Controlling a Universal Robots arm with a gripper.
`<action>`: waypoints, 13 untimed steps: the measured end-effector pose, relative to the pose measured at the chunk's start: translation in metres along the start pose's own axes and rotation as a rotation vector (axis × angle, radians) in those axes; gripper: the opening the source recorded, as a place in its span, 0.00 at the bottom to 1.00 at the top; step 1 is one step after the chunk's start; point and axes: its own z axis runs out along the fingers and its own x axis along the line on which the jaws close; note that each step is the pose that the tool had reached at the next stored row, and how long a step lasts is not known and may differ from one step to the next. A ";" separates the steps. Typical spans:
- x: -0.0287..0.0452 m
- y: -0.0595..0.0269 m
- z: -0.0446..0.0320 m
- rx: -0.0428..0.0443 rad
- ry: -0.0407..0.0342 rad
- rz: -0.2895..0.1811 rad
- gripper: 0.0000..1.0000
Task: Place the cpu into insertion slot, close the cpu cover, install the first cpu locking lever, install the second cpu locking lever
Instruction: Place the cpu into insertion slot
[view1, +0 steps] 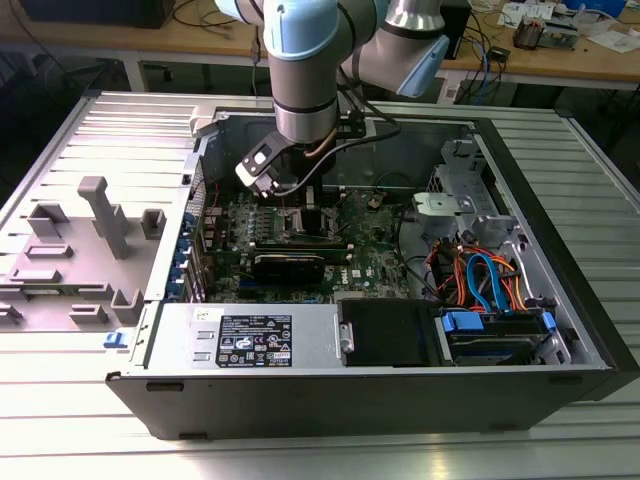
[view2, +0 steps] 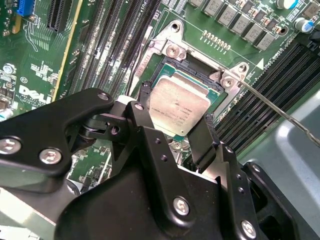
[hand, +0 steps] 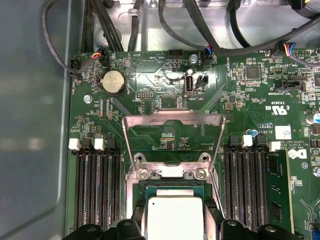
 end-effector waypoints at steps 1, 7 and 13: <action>0.0000 0.0000 0.0002 0.0000 0.0000 0.000 0.55; 0.0000 -0.0003 0.0034 -0.0001 0.0000 0.000 0.55; -0.0001 -0.0004 0.0040 0.0000 0.0000 0.000 0.55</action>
